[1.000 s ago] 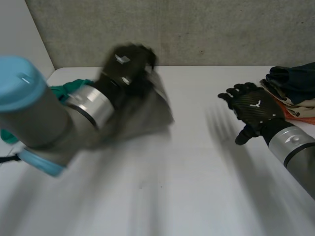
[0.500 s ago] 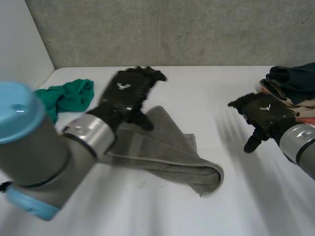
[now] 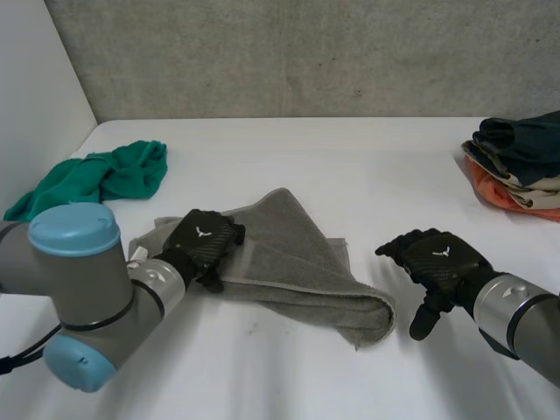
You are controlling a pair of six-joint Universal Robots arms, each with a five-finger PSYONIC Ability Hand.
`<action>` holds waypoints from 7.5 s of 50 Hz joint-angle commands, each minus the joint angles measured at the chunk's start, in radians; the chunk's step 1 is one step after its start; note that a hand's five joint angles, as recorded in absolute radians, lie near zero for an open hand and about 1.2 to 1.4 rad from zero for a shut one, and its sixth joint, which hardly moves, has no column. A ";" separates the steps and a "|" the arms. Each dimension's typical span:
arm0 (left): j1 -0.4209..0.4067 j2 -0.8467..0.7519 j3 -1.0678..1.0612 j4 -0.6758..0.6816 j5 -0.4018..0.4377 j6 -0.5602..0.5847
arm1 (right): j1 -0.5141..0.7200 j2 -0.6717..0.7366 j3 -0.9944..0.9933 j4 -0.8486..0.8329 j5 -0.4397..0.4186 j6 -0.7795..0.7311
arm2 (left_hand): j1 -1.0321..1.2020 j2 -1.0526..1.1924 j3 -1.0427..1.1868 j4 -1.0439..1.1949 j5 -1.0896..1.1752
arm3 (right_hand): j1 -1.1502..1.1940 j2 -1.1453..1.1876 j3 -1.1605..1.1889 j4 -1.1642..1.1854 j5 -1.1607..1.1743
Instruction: Fold the laundry.
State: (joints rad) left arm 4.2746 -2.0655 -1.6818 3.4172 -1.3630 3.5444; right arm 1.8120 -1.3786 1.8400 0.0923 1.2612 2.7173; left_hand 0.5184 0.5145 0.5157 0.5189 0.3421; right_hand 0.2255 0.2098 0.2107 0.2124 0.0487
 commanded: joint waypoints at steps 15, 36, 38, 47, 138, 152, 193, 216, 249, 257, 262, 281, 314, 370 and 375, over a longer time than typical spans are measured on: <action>-0.004 -0.150 0.194 0.000 0.012 -0.004 | -0.002 0.001 0.051 -0.062 0.001 0.010 | 0.300 0.304 0.302 0.299 0.301 | -0.051 -0.035 -0.036 -0.038 -0.049; -0.015 -0.091 0.212 -0.070 0.005 0.002 | -0.003 0.016 0.053 -0.072 0.001 0.010 | 0.180 0.183 0.182 0.179 0.181 | -0.051 -0.035 -0.036 -0.038 -0.049; -0.015 -0.090 0.218 -0.081 0.005 0.002 | -0.003 0.016 0.051 -0.074 0.001 0.010 | 0.182 0.186 0.185 0.182 0.184 | -0.051 -0.035 -0.036 -0.038 -0.049; -0.015 -0.104 0.267 -0.121 0.005 0.017 | -0.005 0.018 0.053 -0.075 0.001 0.010 | 0.203 0.207 0.206 0.202 0.205 | -0.051 -0.035 -0.036 -0.038 -0.049; 0.090 0.627 -0.114 0.023 -0.096 -0.122 | -0.117 0.190 -0.594 0.268 -0.040 0.062 | 0.878 0.882 0.881 0.877 0.880 | 0.112 0.128 0.127 0.125 0.114; 0.045 0.728 -0.006 0.062 -0.096 -0.130 | -0.103 0.498 -0.742 0.299 -0.230 0.064 | 0.878 0.882 0.881 0.877 0.880 | 0.197 0.213 0.212 0.210 0.199; 0.077 0.745 0.016 0.056 -0.097 -0.128 | -0.009 0.199 -0.628 0.052 -0.051 -0.054 | 0.878 0.882 0.881 0.877 0.880 | 1.171 1.186 1.186 1.184 1.173; 0.231 0.247 0.100 0.011 -0.028 -0.044 | -0.143 0.139 -0.734 0.325 0.061 -0.410 | 0.878 0.882 0.881 0.877 0.880 | 1.171 1.186 1.186 1.184 1.173; 0.186 0.171 0.141 0.277 -0.166 -0.116 | -0.092 0.227 -0.422 -0.337 0.031 -0.053 | 0.878 0.882 0.881 0.877 0.880 | 1.171 1.186 1.186 1.184 1.173; 0.169 0.215 -0.122 0.260 -0.137 -0.108 | -0.097 0.239 -0.292 -0.123 -0.023 -0.093 | 0.878 0.882 0.881 0.877 0.880 | 1.171 1.186 1.186 1.184 1.173; 0.166 0.248 -0.171 0.261 -0.130 -0.110 | -0.117 0.237 -0.321 -0.054 -0.020 -0.113 | 0.878 0.882 0.881 0.877 0.880 | 0.961 0.977 0.976 0.974 0.963; 0.166 0.314 -0.193 0.260 -0.128 -0.113 | -0.128 0.365 -0.740 0.391 -0.026 -0.008 | 0.878 0.882 0.881 0.877 0.880 | 0.285 0.301 0.300 0.298 0.287; 0.177 0.337 -0.187 0.261 -0.126 -0.114 | -0.069 0.573 -0.812 0.531 0.101 -0.183 | 0.878 0.882 0.881 0.877 0.880 | 0.217 0.233 0.232 0.230 0.220; 0.323 0.825 -0.369 -0.460 0.099 0.240 | -0.384 -0.282 -0.156 0.431 -0.147 -0.555 | 0.878 0.882 0.881 0.877 0.880 | 1.171 1.186 1.186 1.184 1.173; 0.311 0.586 -0.288 -0.293 0.099 0.243 | -0.352 -0.094 -0.231 0.253 -0.120 -0.418 | 0.878 0.882 0.881 0.877 0.880 | 1.171 1.186 1.186 1.184 1.173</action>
State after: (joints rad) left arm 4.5983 -1.2599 -2.0436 2.9647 -1.2673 3.7913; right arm 1.4312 -1.6521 1.6823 0.5256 1.1218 2.1646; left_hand 1.1576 1.1978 1.1942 1.2029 0.9863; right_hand 1.1321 1.1773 1.1873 1.1976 0.9916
